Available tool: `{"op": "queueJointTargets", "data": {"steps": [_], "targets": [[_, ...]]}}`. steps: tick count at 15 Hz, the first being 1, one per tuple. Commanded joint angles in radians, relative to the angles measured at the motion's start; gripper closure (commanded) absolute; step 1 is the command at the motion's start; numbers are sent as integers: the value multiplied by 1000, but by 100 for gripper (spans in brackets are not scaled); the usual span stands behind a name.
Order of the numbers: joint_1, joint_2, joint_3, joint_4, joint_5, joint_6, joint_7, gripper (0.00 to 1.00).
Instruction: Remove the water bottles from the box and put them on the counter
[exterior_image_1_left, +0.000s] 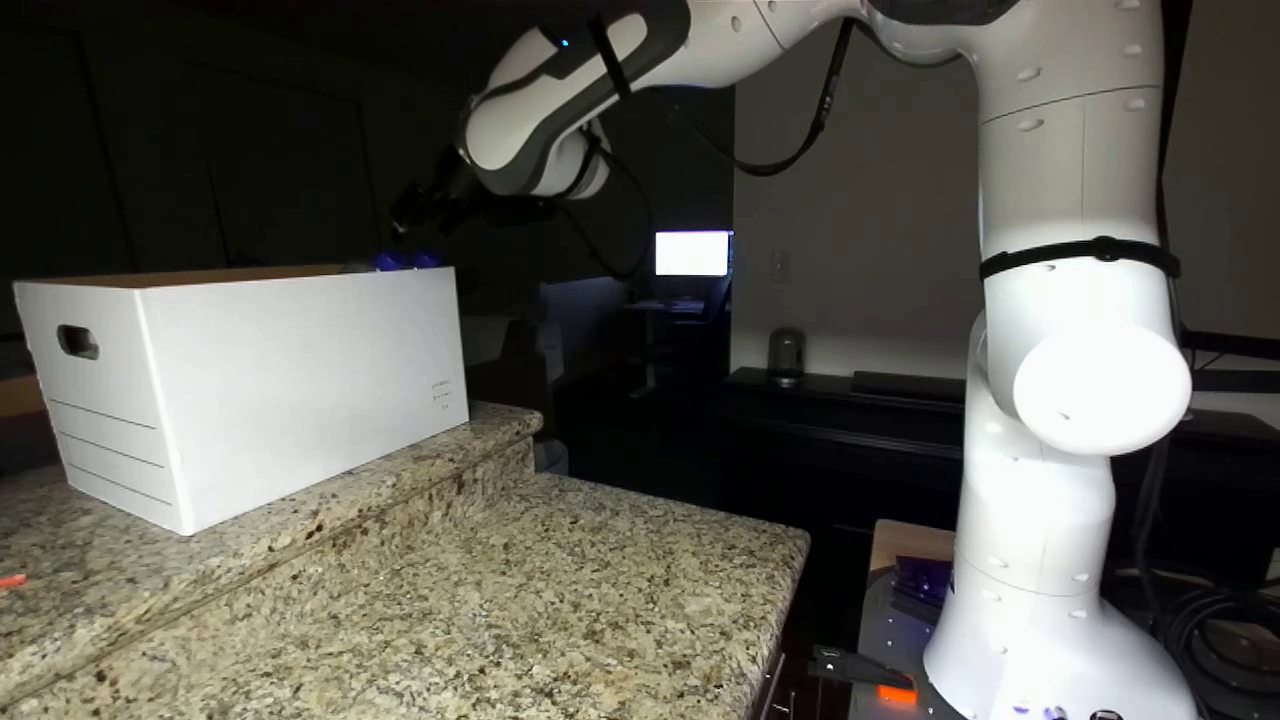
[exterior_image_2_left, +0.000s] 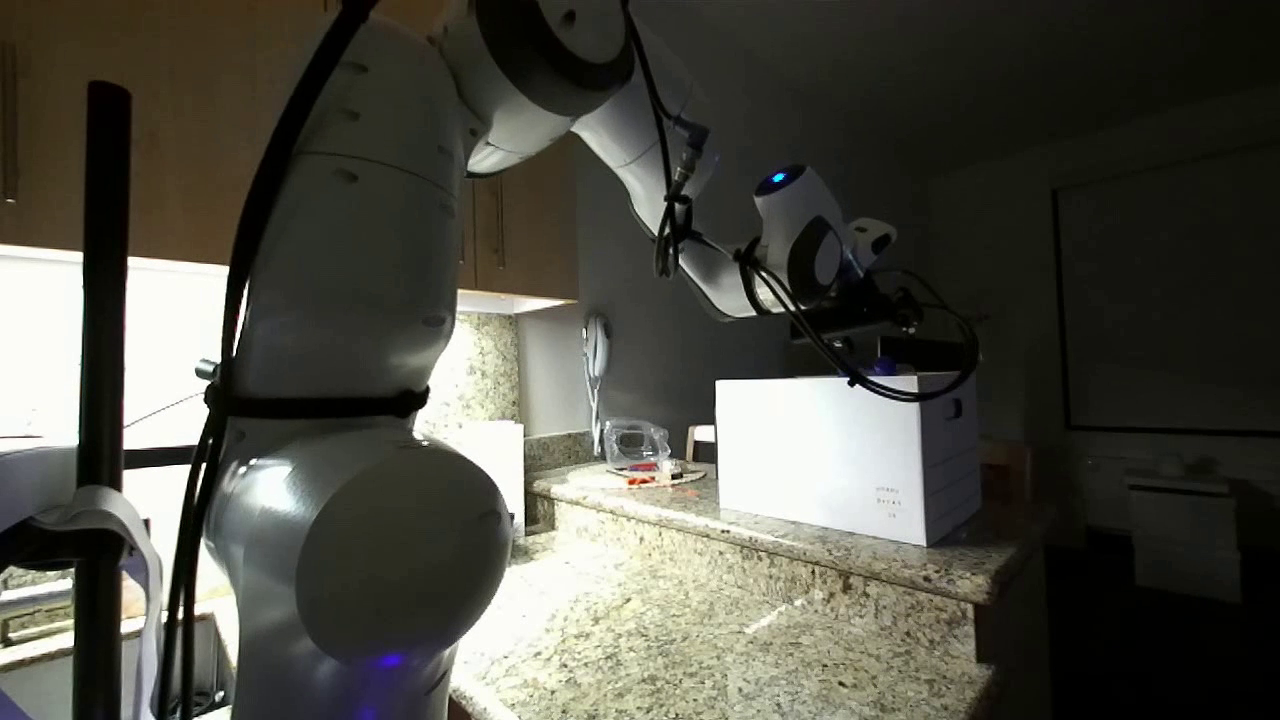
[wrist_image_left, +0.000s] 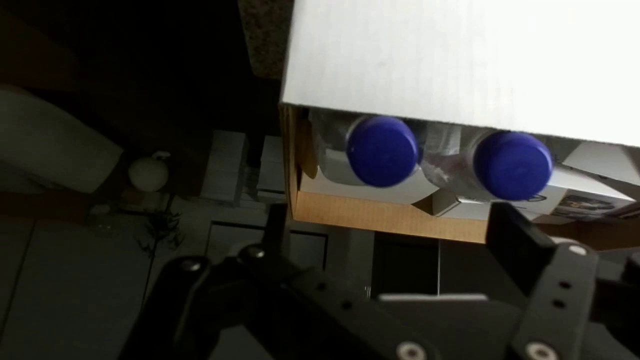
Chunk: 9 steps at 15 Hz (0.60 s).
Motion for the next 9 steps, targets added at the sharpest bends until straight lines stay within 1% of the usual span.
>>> {"op": "queueJointTargets", "data": {"steps": [1,4,6,9], "targets": [[-20,66,7,44,-26,43,46,0],[-21,74,14,62,-12,18,52,0],[-9,69,15,69,25,-17,33,0],[-9,62,26,88,53,-91,28,0]]}}
